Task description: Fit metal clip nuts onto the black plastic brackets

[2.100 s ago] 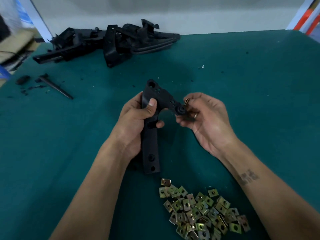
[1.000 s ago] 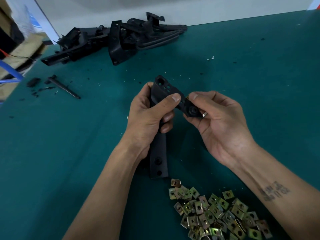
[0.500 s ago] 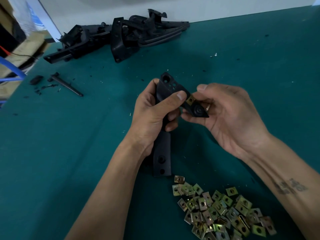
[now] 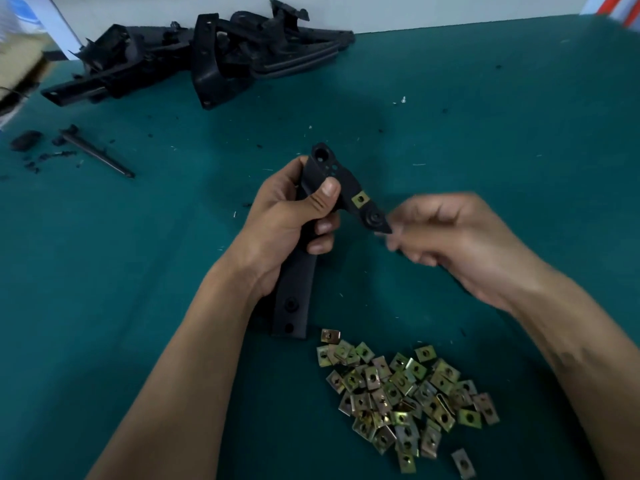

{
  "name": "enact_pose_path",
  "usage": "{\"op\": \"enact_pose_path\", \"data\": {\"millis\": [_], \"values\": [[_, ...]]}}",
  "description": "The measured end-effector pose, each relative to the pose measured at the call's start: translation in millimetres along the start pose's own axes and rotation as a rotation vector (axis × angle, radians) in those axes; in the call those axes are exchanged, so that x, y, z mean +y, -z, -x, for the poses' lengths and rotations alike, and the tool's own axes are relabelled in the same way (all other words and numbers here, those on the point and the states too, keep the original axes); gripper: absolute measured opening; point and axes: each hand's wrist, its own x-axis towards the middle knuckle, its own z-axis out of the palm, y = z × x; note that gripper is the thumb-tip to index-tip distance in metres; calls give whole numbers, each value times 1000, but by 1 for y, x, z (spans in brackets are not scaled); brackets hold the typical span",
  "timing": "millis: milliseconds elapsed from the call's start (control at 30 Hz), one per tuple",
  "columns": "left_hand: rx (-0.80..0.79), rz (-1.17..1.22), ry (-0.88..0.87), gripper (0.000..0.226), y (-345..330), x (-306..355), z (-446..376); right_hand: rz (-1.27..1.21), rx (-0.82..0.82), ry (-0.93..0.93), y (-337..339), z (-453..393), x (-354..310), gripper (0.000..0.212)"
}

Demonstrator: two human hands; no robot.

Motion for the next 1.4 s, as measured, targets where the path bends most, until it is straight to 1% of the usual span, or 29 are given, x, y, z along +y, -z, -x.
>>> {"op": "enact_pose_path", "data": {"millis": [67,100,167,267,333,467,533,600,667,700,767,833,867,933,1000,1067,1133,1167,1267,1367,1400], "values": [[-10,11,22,17,0,0,0,209,-139,22,4,25,3,5],[-12,15,32,16,0,1,-1,295,-182,22,6,38,6,10],[-13,14,44,14,-1,2,0,387,-173,29,6,64,10,15],[-19,12,48,14,-1,3,0,418,-95,72,0,86,9,18],[-26,12,49,13,-1,3,1,441,-80,81,-4,89,8,20],[-36,13,49,15,-1,2,1,658,-106,103,-6,87,3,8],[-41,20,48,15,0,1,0,771,-149,112,-6,87,2,11],[-44,26,54,16,0,1,0,786,-183,121,-4,86,2,13],[-52,30,61,16,0,1,0,709,-173,133,-2,83,5,6],[-58,31,64,15,0,1,1,608,-149,123,0,78,8,6],[-60,36,67,14,0,1,1,262,-72,83,-1,63,13,8],[-53,44,73,14,-1,2,2,-125,85,78,-3,40,17,16],[-52,45,76,16,-1,2,2,-291,162,70,-6,26,16,16],[-58,44,80,16,-1,1,2,-513,268,39,-17,0,8,15],[-65,41,80,14,-1,0,1,-663,283,-12,-29,-25,0,14],[-59,36,81,11,-1,0,0,-810,222,-71,-41,-44,-5,14],[-43,25,78,10,-1,-1,-1,-915,165,-101,-47,-53,-7,15],[-36,14,74,11,0,-1,-1,-925,146,-96,-48,-55,-6,14],[-34,-32,64,12,-2,-1,-2,-844,178,-39,-46,-55,-1,10],[-24,-69,66,14,-3,-2,-2,-800,200,7,-43,-54,2,19],[-26,-72,67,14,-3,-2,-2,-796,205,18,-43,-53,2,19]]}}
